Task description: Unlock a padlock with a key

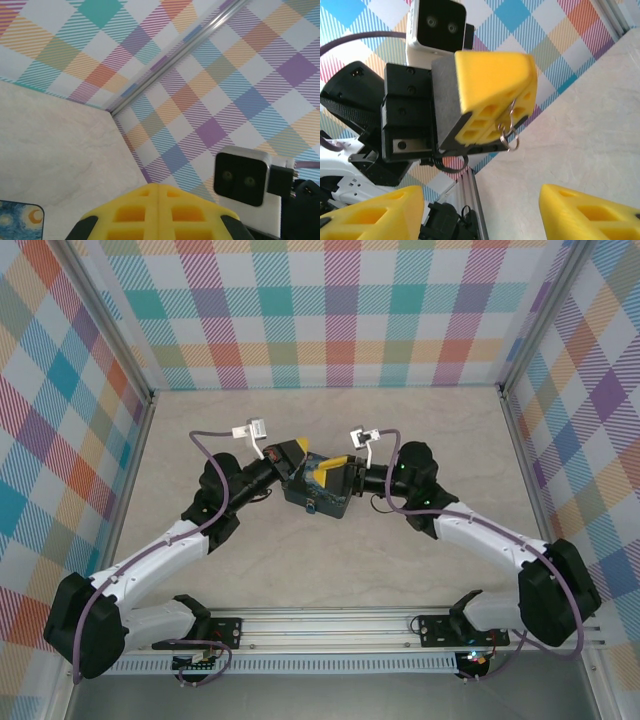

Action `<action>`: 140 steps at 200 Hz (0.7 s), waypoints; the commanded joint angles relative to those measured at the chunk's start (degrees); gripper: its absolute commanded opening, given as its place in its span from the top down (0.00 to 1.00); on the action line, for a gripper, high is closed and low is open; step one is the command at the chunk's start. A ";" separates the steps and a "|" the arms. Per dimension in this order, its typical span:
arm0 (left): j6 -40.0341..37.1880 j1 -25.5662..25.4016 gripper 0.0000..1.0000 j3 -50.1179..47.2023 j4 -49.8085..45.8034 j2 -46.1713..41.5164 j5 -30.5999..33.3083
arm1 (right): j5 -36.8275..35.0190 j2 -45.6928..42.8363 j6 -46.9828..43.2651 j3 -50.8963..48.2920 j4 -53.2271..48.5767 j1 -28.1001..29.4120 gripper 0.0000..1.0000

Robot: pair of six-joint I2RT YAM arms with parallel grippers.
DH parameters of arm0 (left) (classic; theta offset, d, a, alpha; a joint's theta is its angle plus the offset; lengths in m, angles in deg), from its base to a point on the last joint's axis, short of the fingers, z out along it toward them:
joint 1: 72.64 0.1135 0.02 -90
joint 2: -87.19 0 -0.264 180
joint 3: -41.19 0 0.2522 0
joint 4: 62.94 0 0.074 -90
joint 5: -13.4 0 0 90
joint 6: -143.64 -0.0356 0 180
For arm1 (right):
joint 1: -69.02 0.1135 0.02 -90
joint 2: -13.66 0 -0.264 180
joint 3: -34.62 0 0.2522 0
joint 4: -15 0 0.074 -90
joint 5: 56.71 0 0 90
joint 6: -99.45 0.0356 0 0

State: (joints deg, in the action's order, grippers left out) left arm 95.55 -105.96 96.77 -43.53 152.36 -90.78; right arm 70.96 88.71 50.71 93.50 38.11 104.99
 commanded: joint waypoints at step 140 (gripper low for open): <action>0.98 -0.69 1.00 0.98 6.11 -0.15 -3.79 | 0.76 9.76 10.05 5.00 18.52 -0.11 0.57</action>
State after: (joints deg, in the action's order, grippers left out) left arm 96.23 -106.01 96.77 -40.32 152.36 -93.71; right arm 71.51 97.93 59.63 96.06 52.68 104.99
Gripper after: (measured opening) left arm 0.049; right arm 0.449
